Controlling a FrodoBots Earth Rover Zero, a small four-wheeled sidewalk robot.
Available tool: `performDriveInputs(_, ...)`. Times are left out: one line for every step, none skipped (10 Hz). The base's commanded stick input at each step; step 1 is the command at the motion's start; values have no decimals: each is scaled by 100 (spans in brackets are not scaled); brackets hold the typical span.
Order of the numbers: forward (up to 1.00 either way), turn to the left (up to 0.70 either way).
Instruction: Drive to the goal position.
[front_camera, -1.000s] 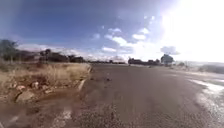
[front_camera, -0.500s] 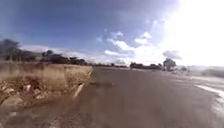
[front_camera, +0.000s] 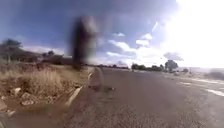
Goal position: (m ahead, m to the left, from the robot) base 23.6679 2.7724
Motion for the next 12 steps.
performDriveInputs(70,0)
performDriveInputs(70,0)
performDriveInputs(70,0)
performDriveInputs(70,0)
performDriveInputs(70,0)
performDriveInputs(70,0)
performDriveInputs(70,0)
performDriveInputs(70,0)
performDriveInputs(68,0)
performDriveInputs(59,0)
performDriveInputs(50,0)
performDriveInputs(50,0)
